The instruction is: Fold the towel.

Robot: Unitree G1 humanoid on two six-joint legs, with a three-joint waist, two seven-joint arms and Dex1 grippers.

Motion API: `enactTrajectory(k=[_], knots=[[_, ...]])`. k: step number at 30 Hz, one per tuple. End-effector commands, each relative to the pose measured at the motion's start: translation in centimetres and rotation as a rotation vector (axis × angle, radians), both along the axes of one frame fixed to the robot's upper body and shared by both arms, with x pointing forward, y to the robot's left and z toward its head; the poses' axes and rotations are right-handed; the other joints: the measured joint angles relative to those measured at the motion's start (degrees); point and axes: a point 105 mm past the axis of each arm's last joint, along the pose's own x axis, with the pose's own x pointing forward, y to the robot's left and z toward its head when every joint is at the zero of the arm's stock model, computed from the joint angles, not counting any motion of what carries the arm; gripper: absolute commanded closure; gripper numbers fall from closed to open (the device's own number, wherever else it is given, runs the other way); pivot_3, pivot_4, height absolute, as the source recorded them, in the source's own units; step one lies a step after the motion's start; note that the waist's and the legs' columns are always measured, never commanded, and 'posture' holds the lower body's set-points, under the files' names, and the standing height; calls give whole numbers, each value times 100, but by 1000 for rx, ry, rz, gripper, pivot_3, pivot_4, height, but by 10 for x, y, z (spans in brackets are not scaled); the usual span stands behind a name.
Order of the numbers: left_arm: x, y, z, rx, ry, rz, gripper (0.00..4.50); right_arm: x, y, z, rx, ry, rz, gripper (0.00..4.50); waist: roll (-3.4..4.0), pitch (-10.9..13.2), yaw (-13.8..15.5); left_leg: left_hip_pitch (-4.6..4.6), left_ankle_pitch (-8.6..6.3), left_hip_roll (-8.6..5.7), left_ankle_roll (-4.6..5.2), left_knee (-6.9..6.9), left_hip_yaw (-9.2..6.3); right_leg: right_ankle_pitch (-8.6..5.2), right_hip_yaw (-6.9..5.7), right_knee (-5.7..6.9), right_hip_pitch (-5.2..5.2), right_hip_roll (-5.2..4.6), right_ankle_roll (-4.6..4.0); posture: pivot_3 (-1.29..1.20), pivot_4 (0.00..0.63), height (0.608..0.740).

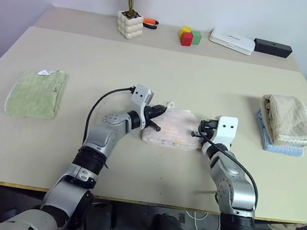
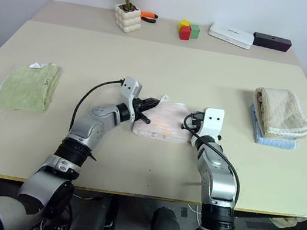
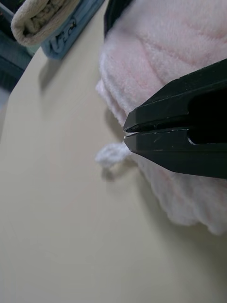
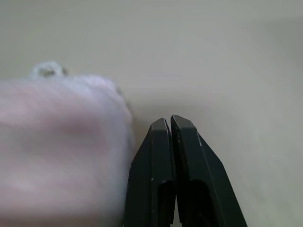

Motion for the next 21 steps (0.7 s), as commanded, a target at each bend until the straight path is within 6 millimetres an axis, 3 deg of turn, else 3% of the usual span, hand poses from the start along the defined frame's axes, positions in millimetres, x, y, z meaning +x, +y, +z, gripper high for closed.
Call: enactTrajectory(k=[1, 3, 5, 9, 11, 19, 21], knots=[[4, 13, 22, -122, -19, 17, 4440, 4, 3, 22, 29, -82, 34, 4415, 0, 0, -6, 0, 0, 0, 0, 0, 0, 0, 0, 1, -1, 0, 0, 0, 150, 735], [2, 19, 33, -173, -29, -4, 3880, 3, 11, 41, 117, -149, 104, 3878, 0, 1, -11, 0, 0, 1, 0, -1, 0, 0, 0, 1, -2, 1, 0, 0, 150, 735], [2, 27, 44, -152, -70, -8, 3079, 3, 10, 52, 61, -192, 133, 3131, 2, 2, -14, -2, 0, 3, 0, -2, 0, 0, 0, 2, -5, 3, 1, 0, 150, 735], [3, 43, 73, -212, -124, 4, 958, 12, -23, 63, 21, -227, 16, 1084, 1, 2, 14, -2, 0, 2, -1, -1, 1, 1, 0, 4, -5, 2, 2, 0, 150, 735], [4, 48, 78, -225, -121, 12, 27, 14, -30, 65, -17, -237, -3, 110, 1, 2, 18, -3, 0, 1, -1, 1, 1, 1, 0, 3, -2, 0, 2, 0, 150, 735], [4, 50, 79, -227, -112, 14, 0, 15, -33, 65, -27, -245, -4, 34, 2, 2, -6, -2, 1, 1, -1, -2, 2, 1, 0, 3, -4, 2, 3, 0, 150, 735], [-9, 70, 68, -167, -27, -62, 0, 12, -21, 88, -6, -302, 154, 34, 4, 4, -40, -1, 1, 2, -2, -2, 2, 1, 0, 4, -5, 2, 3, 0, 150, 735]])
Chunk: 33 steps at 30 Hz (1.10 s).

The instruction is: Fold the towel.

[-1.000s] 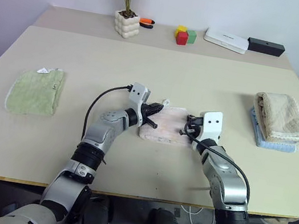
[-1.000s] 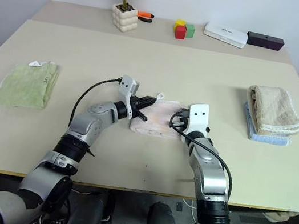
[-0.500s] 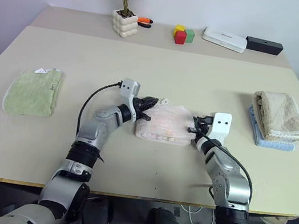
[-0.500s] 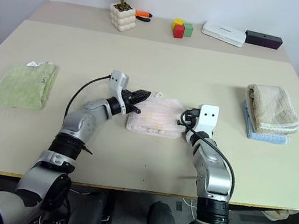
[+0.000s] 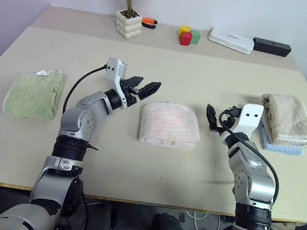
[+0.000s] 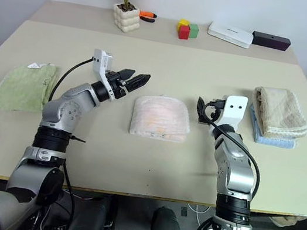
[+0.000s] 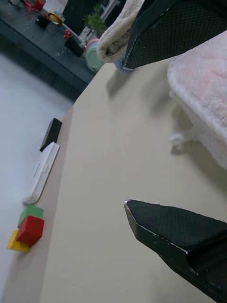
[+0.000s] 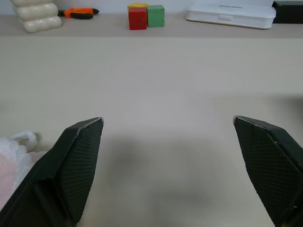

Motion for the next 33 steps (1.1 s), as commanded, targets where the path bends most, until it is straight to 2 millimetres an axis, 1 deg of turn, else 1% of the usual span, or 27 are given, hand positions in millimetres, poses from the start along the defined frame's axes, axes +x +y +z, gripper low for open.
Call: enactTrajectory(k=[1, 2, 3, 5, 7, 8, 11, 12, 13, 15, 16, 19, 20, 21, 23, 25, 27, 30, 33], knots=[[-21, 25, 2, 64, 40, -125, 0, -7, 15, 47, 1, -145, 226, 34, 9, 5, -56, 0, 0, 1, 0, -1, 3, 0, 6, 3, -6, 3, 0, 0, 150, 735], [-27, 31, 0, 81, 59, -157, 0, -13, 20, 55, 4, -167, 310, 34, 11, 7, -66, 1, 0, 3, -1, -3, 5, 0, 9, 6, -9, 6, 0, 0, 150, 735], [-30, 35, -2, 103, 60, -174, 0, -17, 21, 61, -22, -194, 357, 34, 12, 8, -63, 2, 0, 6, -1, -6, 4, -2, 9, 9, -11, 8, 2, 0, 150, 735], [-31, 42, -4, 152, 54, -177, 0, -24, 20, 67, -56, -214, 425, 34, 12, 8, -16, 3, 1, 9, -1, -9, 3, -4, 6, 12, -12, 10, 4, 0, 150, 735], [-32, 48, -3, 129, 80, -174, 0, -29, 16, 73, -80, -230, 466, 34, 11, 9, 42, 3, 1, 9, -3, -5, -1, -5, 1, 12, -7, 10, 3, 0, 150, 735], [-35, 49, -5, 114, 116, -187, 0, -35, 19, 75, -84, -230, 523, 34, 10, 9, 50, 3, 2, 8, -3, 1, -1, -5, 0, 13, -2, 8, 3, 0, 150, 735], [-42, 48, -11, 67, 203, -233, 0, -45, 23, 75, -100, -216, 610, 34, 9, 10, 32, 3, 1, 2, -3, 8, 2, -4, 2, 12, 2, -2, 2, 0, 150, 735], [-47, 46, -12, 34, 238, -267, 0, -51, 26, 71, -133, -200, 656, 34, 9, 10, 25, 3, 1, 1, -3, 7, 2, -4, 2, 12, 2, -2, 2, 0, 150, 735], [-53, 43, -16, -47, 341, -315, 0, -58, 29, 67, -189, -193, 699, 34, 9, 10, 21, 3, 1, 1, -2, 6, 1, -4, 2, 12, 2, -2, 3, 0, 150, 735], [-65, 36, -19, -121, 423, -409, 0, -70, 34, 61, -209, -174, 784, 34, 8, 10, 9, 3, 1, 2, -2, 2, -3, -5, 1, 13, 0, 1, 4, 0, 150, 735], [-68, 35, -21, -133, 466, -426, 0, -72, 34, 61, -208, -171, 796, 34, 7, 11, 5, 3, 1, 4, -2, 2, -4, -6, 1, 13, -1, 3, 5, 0, 150, 735], [-74, 32, -27, -196, 578, -469, 0, -68, 34, 62, -211, -181, 770, 34, 7, 11, -18, 8, 1, 4, -2, 4, -3, -6, 4, 24, -3, 5, 5, 0, 150, 735], [-74, 32, -29, -198, 594, -466, 0, -68, 35, 62, -211, -181, 768, 34, 7, 11, -17, 10, 2, 4, -3, 6, -4, -6, 4, 30, -3, 5, 5, 0, 150, 735], [-74, 30, -36, -176, 611, -453, 0, -68, 35, 61, -211, -181, 768, 34, 7, 11, -13, 12, 2, 4, -3, 6, -4, -7, 4, 35, -4, 5, 4, 0, 150, 735], [-80, 25, -45, -156, 665, -475, 0, -67, 36, 61, -214, -184, 761, 34, 6, 12, -4, 12, 2, 4, -4, 7, -5, -8, 4, 39, -6, 6, 4, 0, 150, 735], [-84, 21, -49, -109, 647, -481, 0, -67, 35, 61, -214, -184, 755, 34, 6, 11, 6, 11, 2, 3, -4, 7, -4, -8, 6, 39, -7, 4, 4, 0, 150, 735], [-84, 20, -51, -76, 624, -465, 0, -68, 33, 60, -217, -179, 748, 34, 4, 13, 11, 11, 2, 2, -4, 7, -3, -8, 6, 38, -6, 1, 4, 0, 150, 735], [-81, 22, -55, -90, 635, -430, 0, -68, 32, 57, -218, -172, 742, 34, 4, 12, 22, 11, 4, 2, -7, 8, -4, -8, 5, 40, -6, 1, 2, 0, 150, 735], [-74, 20, -69, -63, 659, -366, 0, -67, 33, 57, -213, -174, 738, 34, 5, 12, 23, 12, 4, 0, -7, 9, -4, -9, 5, 40, -5, -1, 2, 0, 150, 735]])
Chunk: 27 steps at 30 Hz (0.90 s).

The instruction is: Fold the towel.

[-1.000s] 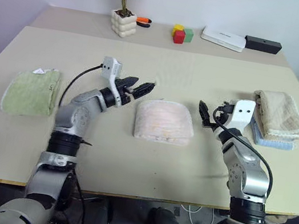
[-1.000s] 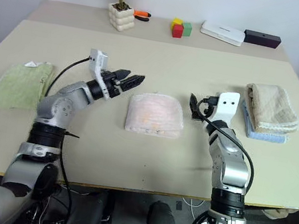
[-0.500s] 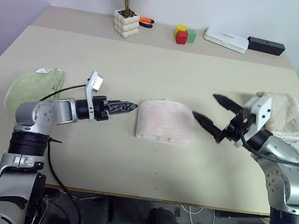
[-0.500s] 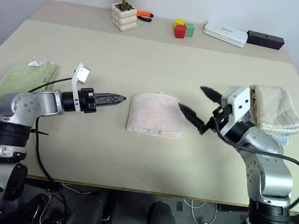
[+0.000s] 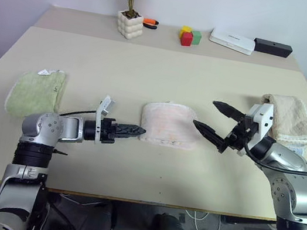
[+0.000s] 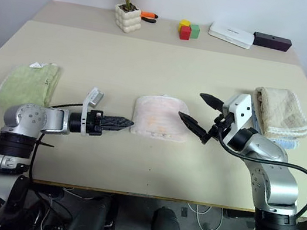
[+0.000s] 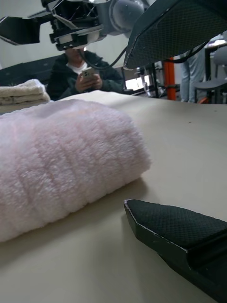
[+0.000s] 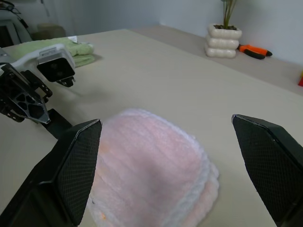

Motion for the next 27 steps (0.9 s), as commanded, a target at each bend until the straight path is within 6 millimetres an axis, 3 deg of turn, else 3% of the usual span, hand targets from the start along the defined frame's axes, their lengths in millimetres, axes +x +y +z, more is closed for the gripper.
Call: enactTrajectory(k=[1, 14, 18, 22, 27], knots=[[12, -1, -8, 37, -9, 76, 0, -4, 5, 13, -5, -73, 10, 34, 1, -1, 6, 0, 0, 0, 0, 0, 0, 0, 0, 1, 0, 0, 0, 0, 150, 735], [14, -47, -22, -26, 108, 64, 0, 0, 8, 15, -7, -87, 0, 34, 2, -8, 142, 7, 0, -13, 1, 23, -5, -6, -1, 5, 21, -12, -12, 0, 150, 735], [15, -59, -35, 47, 184, 48, 0, 0, 8, 15, -9, -88, -7, 34, 2, -9, 146, 7, 0, -15, 1, 25, -11, -7, -5, 3, 27, -13, -14, 0, 150, 735], [19, -69, -30, 8, 206, 37, 0, 0, 7, 16, -10, -91, -14, 34, 2, -11, 144, 13, 0, -17, 1, 26, -17, -8, -7, -1, 38, -12, -15, 0, 150, 735], [24, -75, -27, -6, 231, 45, 2191, -1, 4, 17, -17, -92, -22, 0, 1, -10, 133, 11, -1, -17, 2, 23, -18, -6, -8, -6, 37, -12, -12, 0, 150, 735]])
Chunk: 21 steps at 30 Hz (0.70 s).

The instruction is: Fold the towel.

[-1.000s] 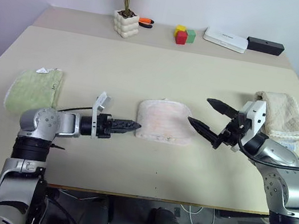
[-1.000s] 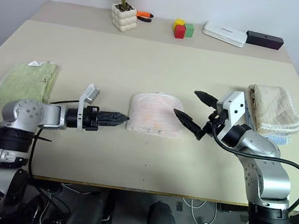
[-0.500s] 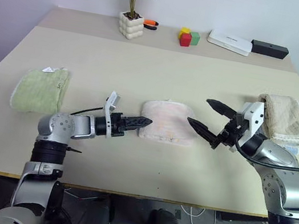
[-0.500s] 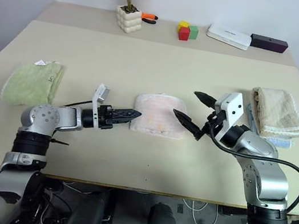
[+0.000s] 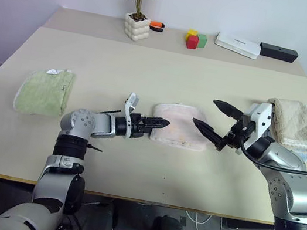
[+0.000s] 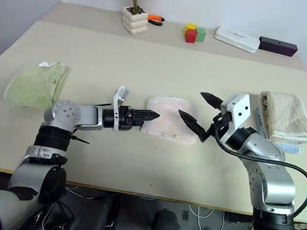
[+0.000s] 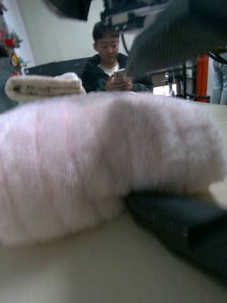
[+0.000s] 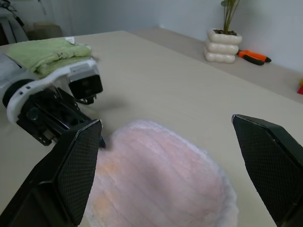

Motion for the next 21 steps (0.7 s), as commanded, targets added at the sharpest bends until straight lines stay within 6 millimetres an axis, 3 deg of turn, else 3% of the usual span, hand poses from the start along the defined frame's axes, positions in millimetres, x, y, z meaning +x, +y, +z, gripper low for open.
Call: enactTrajectory(k=[1, 4, 5, 11, 15, 21], knots=[[-7, -8, -17, 40, 79, -26, 2750, -5, 2, 16, -14, -71, 10, 0, 0, 0, -4, -1, 0, 0, 0, -2, 0, 2, 0, -3, -1, 0, 3, 0, 150, 735], [-5, -7, -19, 49, 89, -14, 4285, -5, 1, 17, -16, -73, 6, 0, 5, -3, 3, 2, 0, 0, 0, -5, -1, 4, -2, -8, 5, 0, 7, 0, 150, 735], [-4, -7, -19, 49, 90, -8, 4470, -5, 1, 17, -17, -74, 5, 0, 9, -6, 3, 5, 0, 0, 0, -3, -1, 2, -2, -9, 9, 0, 3, 0, 150, 735], [11, 1, -9, 24, 25, 80, 4470, -17, -8, 17, -31, -44, 45, 0, 10, -6, 6, 14, 0, 0, 0, -3, -2, -3, -2, -20, 21, -1, -8, 0, 150, 735], [33, 19, 10, 22, -128, 218, 4470, -31, -21, 13, -59, 10, 87, 0, 8, -5, -19, 13, 0, 2, 0, -6, -1, -2, -2, -30, 22, -1, -10, 0, 150, 735], [41, 37, 32, -22, -283, 327, 4470, -35, -18, 8, -40, 47, 111, 0, 6, -3, -149, 4, 0, 5, 0, -31, -2, 1, 3, -42, 4, 7, -5, 0, 150, 735]])
